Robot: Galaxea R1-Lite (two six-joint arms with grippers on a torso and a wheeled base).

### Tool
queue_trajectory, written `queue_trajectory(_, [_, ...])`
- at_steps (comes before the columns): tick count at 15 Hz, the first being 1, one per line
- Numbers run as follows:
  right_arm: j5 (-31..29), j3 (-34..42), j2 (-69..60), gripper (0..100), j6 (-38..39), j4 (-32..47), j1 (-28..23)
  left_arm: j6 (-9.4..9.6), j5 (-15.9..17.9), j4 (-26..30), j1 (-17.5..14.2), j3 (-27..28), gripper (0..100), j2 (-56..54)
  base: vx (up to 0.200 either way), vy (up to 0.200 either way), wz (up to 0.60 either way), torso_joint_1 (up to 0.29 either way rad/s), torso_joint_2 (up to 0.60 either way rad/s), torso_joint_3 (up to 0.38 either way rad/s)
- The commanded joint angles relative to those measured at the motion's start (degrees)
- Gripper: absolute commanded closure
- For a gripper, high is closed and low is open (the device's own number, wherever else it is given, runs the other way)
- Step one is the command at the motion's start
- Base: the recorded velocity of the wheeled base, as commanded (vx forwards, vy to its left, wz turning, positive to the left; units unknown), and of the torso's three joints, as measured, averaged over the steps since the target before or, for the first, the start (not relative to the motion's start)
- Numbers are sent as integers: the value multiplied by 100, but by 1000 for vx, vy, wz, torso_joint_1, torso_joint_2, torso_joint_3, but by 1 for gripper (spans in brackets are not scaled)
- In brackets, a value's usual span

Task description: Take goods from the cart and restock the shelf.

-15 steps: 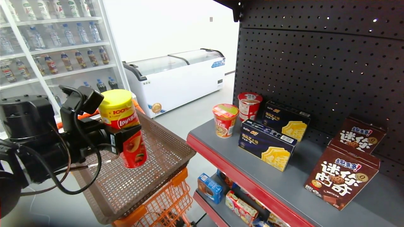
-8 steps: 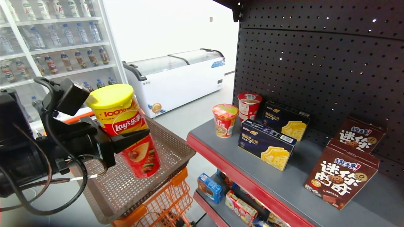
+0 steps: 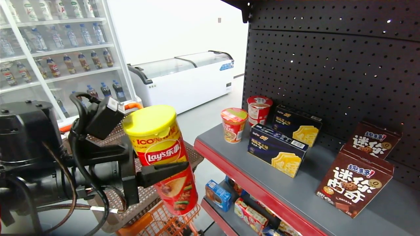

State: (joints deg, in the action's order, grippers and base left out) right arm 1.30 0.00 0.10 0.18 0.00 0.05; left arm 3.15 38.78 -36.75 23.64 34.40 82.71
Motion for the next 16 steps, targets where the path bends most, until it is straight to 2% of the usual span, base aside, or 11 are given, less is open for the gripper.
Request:
queue_trajectory(1, [1,0,-1,0,-1,0,4,2,148,19,273,67,100,236,0,0,0,0,0,0])
queue_trajectory(2, [1,0,-1,0,-1,0,4,2,148,19,273,67,100,236,0,0,0,0,0,0])
queue_trajectory(4, [1,0,-1,0,-1,0,-5,37,376,-25,519,-21,100,439,0,0,0,0,0,0])
queue_trajectory(6, [1,0,-1,0,-1,0,4,11,631,28,633,-56,100,412,0,0,0,0,0,0])
queue_trajectory(7, [1,0,-1,0,-1,0,-5,28,666,-7,730,-48,100,412,0,0,0,0,0,0])
queue_trajectory(9, [10,0,-1,0,-1,0,-5,28,1044,-25,862,-21,100,412,0,0,0,0,0,0])
queue_trajectory(10, [10,0,-1,0,-1,0,4,28,1114,-34,862,-12,100,412,0,0,0,0,0,0])
queue_trajectory(12, [10,0,-1,0,-1,0,4,169,1202,-34,932,-39,100,430,0,0,0,0,0,0])
queue_trajectory(16, [10,0,-1,0,-1,0,-5,186,1317,-25,1029,-48,100,412,0,0,0,0,0,0])
